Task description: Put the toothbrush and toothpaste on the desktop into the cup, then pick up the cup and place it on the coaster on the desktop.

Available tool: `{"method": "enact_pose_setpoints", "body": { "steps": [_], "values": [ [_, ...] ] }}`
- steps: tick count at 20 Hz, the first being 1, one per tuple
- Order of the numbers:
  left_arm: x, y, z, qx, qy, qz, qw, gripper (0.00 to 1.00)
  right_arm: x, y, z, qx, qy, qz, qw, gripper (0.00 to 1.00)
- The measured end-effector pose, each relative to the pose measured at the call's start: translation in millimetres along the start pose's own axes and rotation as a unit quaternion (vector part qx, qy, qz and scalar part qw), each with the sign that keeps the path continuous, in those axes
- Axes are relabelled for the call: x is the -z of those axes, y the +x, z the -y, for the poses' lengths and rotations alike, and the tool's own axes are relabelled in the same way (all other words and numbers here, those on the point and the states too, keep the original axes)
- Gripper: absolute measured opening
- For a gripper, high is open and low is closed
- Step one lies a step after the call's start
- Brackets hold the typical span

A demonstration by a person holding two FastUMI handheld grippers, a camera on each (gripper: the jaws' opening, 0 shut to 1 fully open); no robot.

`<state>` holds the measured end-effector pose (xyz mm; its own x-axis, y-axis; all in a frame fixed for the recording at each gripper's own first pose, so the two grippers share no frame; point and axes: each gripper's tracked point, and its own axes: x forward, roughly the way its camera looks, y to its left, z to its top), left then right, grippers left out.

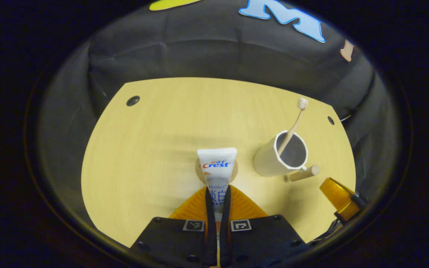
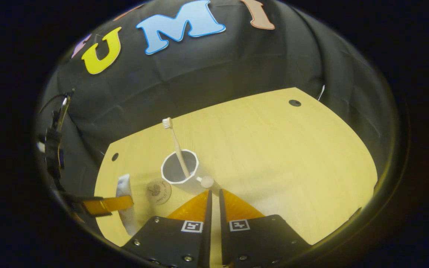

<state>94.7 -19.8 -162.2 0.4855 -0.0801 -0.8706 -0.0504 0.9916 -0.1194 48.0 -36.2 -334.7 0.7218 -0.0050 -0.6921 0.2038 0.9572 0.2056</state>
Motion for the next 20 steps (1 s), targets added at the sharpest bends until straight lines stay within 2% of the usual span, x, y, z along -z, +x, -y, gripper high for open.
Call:
{"method": "enact_pose_setpoints", "body": {
  "steps": [1, 12, 20],
  "values": [
    [-10, -1, 4, 0.003, 0.004, 0.007, 1.000, 0.11, 1, -1, 2, 0.002, 0.002, -0.001, 1.000, 0.11],
    [-116, 6, 66, 0.030, 0.044, 0.087, 0.995, 0.11, -1, -8, 34, 0.019, 0.022, 0.000, 1.000, 0.11],
    [-138, 29, 124, 0.074, 0.059, 0.115, 0.989, 0.11, -1, -19, 81, 0.054, 0.035, -0.005, 0.998, 0.11]
  ]
}}
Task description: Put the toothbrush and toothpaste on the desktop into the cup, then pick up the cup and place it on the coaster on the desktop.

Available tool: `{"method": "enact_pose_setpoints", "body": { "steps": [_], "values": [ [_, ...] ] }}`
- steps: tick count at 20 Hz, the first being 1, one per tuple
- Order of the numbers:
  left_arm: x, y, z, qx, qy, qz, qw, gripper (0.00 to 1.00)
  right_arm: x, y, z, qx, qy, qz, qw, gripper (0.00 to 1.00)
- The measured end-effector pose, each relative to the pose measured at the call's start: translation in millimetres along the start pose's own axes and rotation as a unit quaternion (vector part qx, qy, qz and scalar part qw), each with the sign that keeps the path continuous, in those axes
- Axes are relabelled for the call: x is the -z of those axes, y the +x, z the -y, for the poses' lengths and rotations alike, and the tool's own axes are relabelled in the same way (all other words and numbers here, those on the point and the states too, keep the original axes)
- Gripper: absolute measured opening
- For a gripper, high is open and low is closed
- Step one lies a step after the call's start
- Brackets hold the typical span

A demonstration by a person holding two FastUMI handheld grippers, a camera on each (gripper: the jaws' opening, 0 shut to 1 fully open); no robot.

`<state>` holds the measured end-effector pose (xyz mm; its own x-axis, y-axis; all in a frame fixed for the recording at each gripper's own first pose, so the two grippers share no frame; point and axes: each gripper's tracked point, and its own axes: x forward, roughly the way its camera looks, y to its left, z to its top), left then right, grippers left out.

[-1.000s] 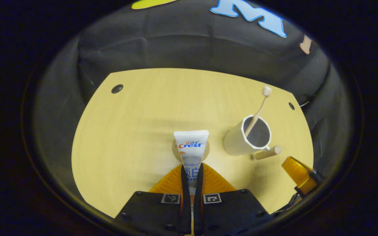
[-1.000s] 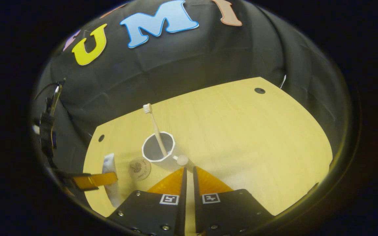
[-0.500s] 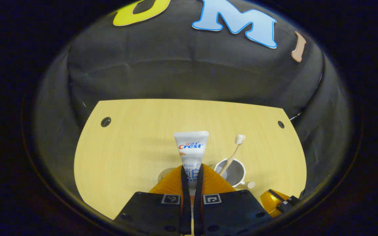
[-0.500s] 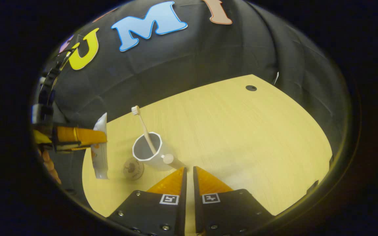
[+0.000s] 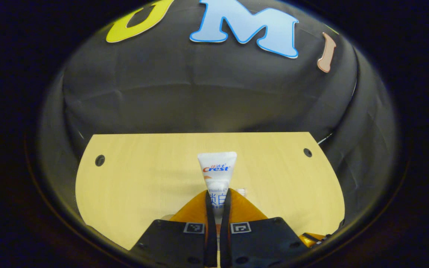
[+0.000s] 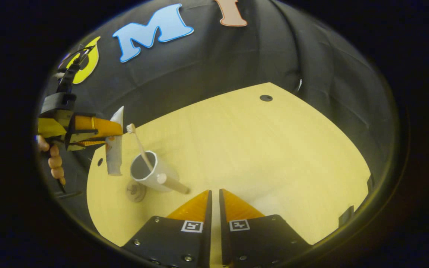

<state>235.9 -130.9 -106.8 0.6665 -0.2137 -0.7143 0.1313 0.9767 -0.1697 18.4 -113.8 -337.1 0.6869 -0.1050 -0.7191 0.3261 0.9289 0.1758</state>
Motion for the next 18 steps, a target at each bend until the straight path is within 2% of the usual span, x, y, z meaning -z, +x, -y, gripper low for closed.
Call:
{"method": "enact_pose_setpoints", "body": {
  "steps": [3, 8, 12, 18],
  "values": [
    [0, 9, 15, 0.011, -0.005, 0.007, 1.000, 0.11, -4, -3, 16, 0.011, 0.003, 0.000, 1.000, 0.11],
    [-1, 20, 13, 0.005, -0.019, 0.022, 1.000, 0.11, -4, -4, 38, 0.024, 0.004, -0.007, 1.000, 0.11],
    [-5, 26, 10, -0.010, -0.024, 0.042, 0.999, 0.11, -3, 0, 43, 0.026, 0.001, -0.015, 1.000, 0.11],
    [4, 32, 13, -0.015, -0.006, 0.067, 0.998, 0.11, 1, -2, 43, 0.021, -0.010, -0.025, 0.999, 0.11]
  ]
}}
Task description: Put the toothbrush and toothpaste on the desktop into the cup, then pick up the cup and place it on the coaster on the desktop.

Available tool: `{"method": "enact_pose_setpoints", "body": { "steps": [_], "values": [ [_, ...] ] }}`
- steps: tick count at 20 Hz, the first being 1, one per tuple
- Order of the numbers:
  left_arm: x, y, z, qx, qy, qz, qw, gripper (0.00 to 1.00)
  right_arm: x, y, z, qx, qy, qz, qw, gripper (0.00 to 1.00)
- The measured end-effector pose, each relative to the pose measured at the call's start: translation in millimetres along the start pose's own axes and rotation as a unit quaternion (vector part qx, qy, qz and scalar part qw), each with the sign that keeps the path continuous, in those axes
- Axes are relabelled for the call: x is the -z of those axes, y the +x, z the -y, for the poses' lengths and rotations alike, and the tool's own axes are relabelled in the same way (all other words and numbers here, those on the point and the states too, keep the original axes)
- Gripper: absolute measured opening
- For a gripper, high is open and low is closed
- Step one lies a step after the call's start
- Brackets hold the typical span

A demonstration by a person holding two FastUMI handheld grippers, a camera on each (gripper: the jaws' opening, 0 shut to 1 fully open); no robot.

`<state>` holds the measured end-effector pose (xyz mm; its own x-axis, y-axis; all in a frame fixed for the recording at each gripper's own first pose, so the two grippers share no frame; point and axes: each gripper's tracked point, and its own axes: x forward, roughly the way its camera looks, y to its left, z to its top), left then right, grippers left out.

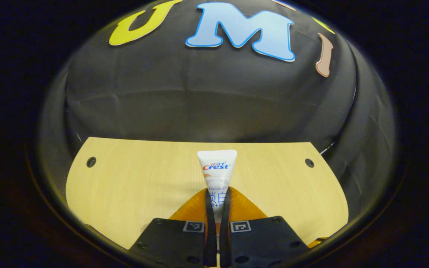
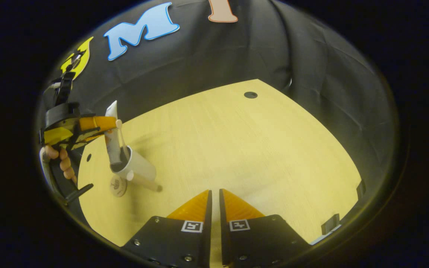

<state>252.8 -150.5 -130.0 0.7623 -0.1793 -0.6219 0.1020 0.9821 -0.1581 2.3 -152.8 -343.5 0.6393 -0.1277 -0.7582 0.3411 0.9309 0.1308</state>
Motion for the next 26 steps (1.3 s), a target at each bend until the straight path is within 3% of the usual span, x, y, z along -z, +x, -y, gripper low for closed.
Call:
{"method": "enact_pose_setpoints", "body": {
  "steps": [2, 3, 4, 10, 14, 15, 16, 19, 23, 26],
  "values": [
    [7, -1, 0, -0.004, 0.005, 0.002, 1.000, 0.11, 0, 0, 0, -0.001, 0.000, -0.002, 1.000, 0.11],
    [9, -1, 0, -0.006, 0.012, 0.009, 1.000, 0.16, 1, 0, 0, 0.000, -0.001, -0.003, 1.000, 0.11],
    [10, 0, 2, -0.008, 0.019, 0.016, 1.000, 0.11, 0, -1, 1, 0.001, -0.003, -0.004, 1.000, 0.11],
    [17, -1, 1, -0.011, 0.017, 0.041, 0.999, 0.09, 6, -7, 10, 0.007, -0.008, -0.009, 1.000, 0.11],
    [20, -2, 0, -0.013, 0.019, 0.048, 0.999, 0.17, 5, -9, 11, 0.009, -0.009, -0.009, 1.000, 0.11],
    [23, -1, 0, -0.016, 0.021, 0.046, 0.999, 0.12, 5, -9, 11, 0.009, -0.010, -0.010, 1.000, 0.11],
    [24, -2, 0, -0.017, 0.022, 0.046, 0.999, 0.21, 5, -10, 11, 0.009, -0.011, -0.010, 1.000, 0.11],
    [22, -7, 2, -0.018, 0.018, 0.055, 0.998, 0.27, 5, -10, 11, 0.010, -0.011, -0.009, 1.000, 0.11],
    [19, -14, 5, -0.015, 0.018, 0.065, 0.998, 0.51, 6, -11, 11, 0.010, -0.009, -0.007, 1.000, 0.11],
    [19, -17, 7, -0.015, 0.019, 0.065, 0.998, 0.51, 6, -10, 11, 0.007, -0.009, -0.006, 1.000, 0.11]
  ]
}}
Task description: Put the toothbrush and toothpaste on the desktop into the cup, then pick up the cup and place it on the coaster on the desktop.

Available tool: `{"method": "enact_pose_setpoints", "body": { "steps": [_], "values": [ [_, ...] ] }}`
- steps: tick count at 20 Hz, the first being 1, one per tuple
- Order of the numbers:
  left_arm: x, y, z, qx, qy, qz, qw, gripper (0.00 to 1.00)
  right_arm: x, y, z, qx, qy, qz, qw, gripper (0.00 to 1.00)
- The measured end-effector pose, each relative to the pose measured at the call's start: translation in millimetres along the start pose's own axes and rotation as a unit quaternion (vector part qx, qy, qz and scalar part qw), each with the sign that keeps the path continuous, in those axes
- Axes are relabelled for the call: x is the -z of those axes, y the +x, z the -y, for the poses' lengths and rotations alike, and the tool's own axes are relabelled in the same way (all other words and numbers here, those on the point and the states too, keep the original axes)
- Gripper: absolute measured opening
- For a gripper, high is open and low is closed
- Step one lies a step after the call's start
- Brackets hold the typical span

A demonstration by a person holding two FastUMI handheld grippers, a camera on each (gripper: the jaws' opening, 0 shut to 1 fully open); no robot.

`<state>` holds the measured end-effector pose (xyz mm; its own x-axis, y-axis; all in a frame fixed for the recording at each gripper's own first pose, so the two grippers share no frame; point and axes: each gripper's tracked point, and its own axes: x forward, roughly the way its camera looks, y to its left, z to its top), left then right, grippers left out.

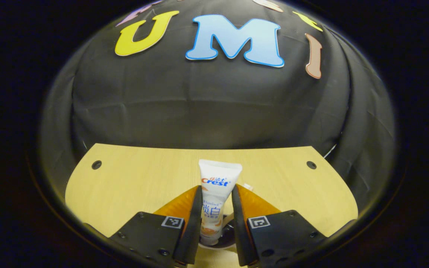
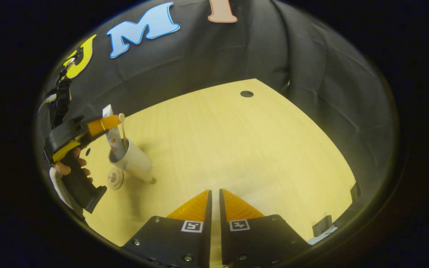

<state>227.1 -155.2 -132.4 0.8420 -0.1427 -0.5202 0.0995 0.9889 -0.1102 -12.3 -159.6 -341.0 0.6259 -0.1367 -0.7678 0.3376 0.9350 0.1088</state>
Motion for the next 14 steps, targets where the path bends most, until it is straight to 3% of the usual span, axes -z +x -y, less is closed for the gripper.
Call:
{"method": "enact_pose_setpoints", "body": {
  "steps": [1, 2, 14],
  "values": [
    [0, -3, -1, -0.002, -0.001, 0.000, 1.000, 0.46, 1, 1, -1, -0.001, 0.000, 0.001, 1.000, 0.11],
    [0, -5, -1, -0.004, -0.003, 0.001, 1.000, 0.51, 1, 0, -1, -0.002, 0.000, 0.001, 1.000, 0.11],
    [-23, -56, 1, 0.002, 0.006, 0.040, 0.999, 0.51, 2, -10, -21, -0.029, -0.014, 0.018, 0.999, 0.11]
  ]
}}
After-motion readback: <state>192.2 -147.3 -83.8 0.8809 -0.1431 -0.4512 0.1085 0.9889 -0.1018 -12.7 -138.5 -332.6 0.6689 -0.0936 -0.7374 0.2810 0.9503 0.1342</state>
